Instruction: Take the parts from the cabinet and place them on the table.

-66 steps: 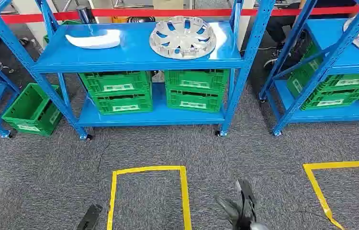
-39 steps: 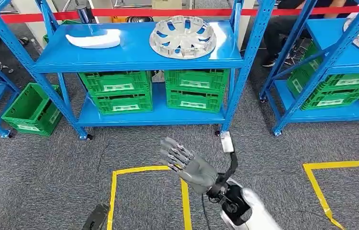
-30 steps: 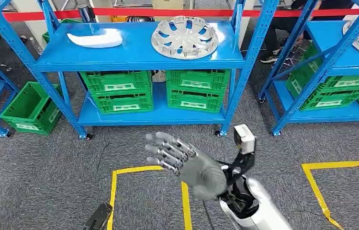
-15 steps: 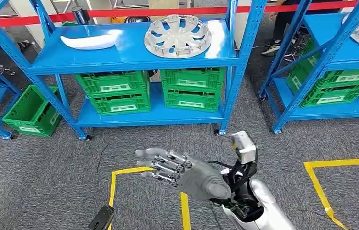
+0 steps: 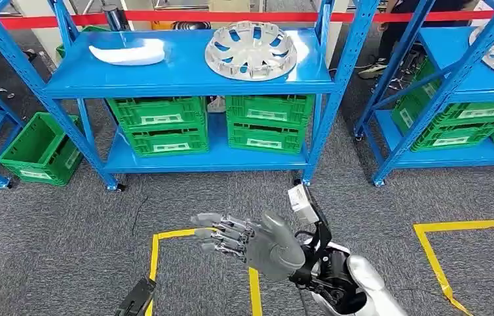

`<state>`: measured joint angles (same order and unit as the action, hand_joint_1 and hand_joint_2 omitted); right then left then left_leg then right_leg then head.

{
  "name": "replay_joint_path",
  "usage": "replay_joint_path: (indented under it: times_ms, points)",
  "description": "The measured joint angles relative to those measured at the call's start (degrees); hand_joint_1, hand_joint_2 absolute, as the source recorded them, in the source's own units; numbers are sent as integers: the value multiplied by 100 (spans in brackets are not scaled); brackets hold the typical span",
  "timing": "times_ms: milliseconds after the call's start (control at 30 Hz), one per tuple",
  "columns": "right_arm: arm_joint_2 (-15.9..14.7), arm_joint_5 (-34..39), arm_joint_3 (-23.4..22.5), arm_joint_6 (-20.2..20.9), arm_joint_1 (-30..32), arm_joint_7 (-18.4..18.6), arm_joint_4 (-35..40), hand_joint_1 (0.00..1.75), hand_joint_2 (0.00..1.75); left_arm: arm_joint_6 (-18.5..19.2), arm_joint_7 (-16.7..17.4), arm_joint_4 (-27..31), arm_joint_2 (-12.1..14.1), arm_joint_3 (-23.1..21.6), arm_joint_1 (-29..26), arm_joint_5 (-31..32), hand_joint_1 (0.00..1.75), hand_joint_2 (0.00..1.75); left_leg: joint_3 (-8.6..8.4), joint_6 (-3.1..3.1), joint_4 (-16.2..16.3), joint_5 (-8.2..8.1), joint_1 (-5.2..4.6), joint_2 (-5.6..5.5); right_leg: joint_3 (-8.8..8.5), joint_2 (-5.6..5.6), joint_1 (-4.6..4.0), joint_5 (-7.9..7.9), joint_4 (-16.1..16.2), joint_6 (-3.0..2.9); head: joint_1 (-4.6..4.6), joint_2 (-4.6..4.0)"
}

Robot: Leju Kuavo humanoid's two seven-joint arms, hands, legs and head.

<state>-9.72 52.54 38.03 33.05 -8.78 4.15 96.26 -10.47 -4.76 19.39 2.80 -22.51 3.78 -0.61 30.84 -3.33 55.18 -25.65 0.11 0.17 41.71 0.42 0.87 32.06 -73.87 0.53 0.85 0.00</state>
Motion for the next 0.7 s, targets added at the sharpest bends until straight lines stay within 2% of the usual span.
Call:
replay_joint_path:
  times_ms: [33,67,100,167,200,233,300,333,367,400,433,500,533,567,600,667,700]
  points:
    - [-18,15,9,9,3,4,0,0,0,-2,11,0,0,-9,2,0,0,0,0,0,1,0,-3,0,108,-1,3,27,-202,38,0,0]
    - [-29,18,11,11,2,4,0,0,0,-2,13,0,0,-13,3,0,0,0,-4,2,3,-2,-2,-1,61,-2,8,-27,-103,86,0,0]
    - [-42,24,13,18,1,4,0,0,0,-2,15,0,0,-22,8,0,0,0,-6,8,13,-6,-2,-7,-88,-5,16,-167,215,149,-2,0]
    - [-53,31,13,29,-2,4,0,0,0,-2,15,2,-4,-55,20,-2,0,0,2,58,78,-46,3,-23,-606,-16,39,-563,1251,262,-2,0]
    - [-57,35,13,59,-10,7,0,0,0,-13,26,9,0,-63,27,-7,0,0,37,92,129,-80,-23,-27,-775,-39,37,-626,1581,251,-7,0]
    - [-55,46,17,147,-21,-13,9,0,0,-48,63,11,0,-68,44,-9,0,0,83,120,207,-123,-52,-31,-784,-16,33,-642,1606,149,9,0]
    - [-59,72,20,421,-26,-100,9,0,0,-118,124,13,2,-83,59,-22,0,0,98,143,205,-118,-37,-25,-764,-14,-2,-642,1601,89,5,0]
    - [-55,85,20,543,-32,-145,9,0,0,-155,138,13,2,-85,61,-33,0,0,98,153,213,-126,-30,-25,-766,-12,7,-652,1609,58,11,0]
    - [-38,94,22,673,-38,-183,9,0,0,-173,159,18,0,-87,66,-46,0,0,118,198,252,-181,-5,-28,-789,-8,73,-657,1632,9,5,0]
    - [-35,96,22,748,-46,-219,9,0,0,-181,162,31,-13,-92,69,-48,0,0,200,245,426,-300,2,-23,-798,-6,67,-642,1634,-26,20,0]
    - [-20,96,24,805,-57,-247,7,0,0,-205,164,31,-9,-92,86,-52,0,0,380,284,811,-512,21,-24,-799,-7,66,-636,1634,-59,28,0]
    - [-9,83,28,887,-63,-260,4,0,0,-227,166,31,-4,-92,85,-59,0,0,874,328,1795,-912,49,-23,-794,-7,51,-624,1631,-88,24,0]
    - [-5,72,33,907,-63,-262,2,0,0,-227,166,31,-7,-92,76,-59,0,0,1059,333,2121,-962,56,-23,-798,-6,48,-617,1630,-95,24,0]
    - [0,57,39,942,-63,-271,2,0,0,-229,166,31,-11,-94,74,-57,0,0,1081,326,2100,-859,57,-22,-808,-4,48,-613,1630,-99,24,0]
    - [2,42,39,982,-65,-284,2,0,0,-229,166,31,-11,-96,76,-57,0,0,964,307,1800,-630,57,-22,-826,0,48,-598,1630,-91,26,0]
    - [17,7,39,1038,-73,-323,4,0,0,-229,166,31,-5,-96,79,-50,0,0,467,235,769,-105,53,-22,-888,8,45,-571,1634,-77,24,0]
    - [35,-13,39,1078,-81,-345,4,0,0,-229,166,31,4,-96,84,-42,0,0,269,176,351,-26,39,-21,-904,8,48,-558,1640,-59,20,0]
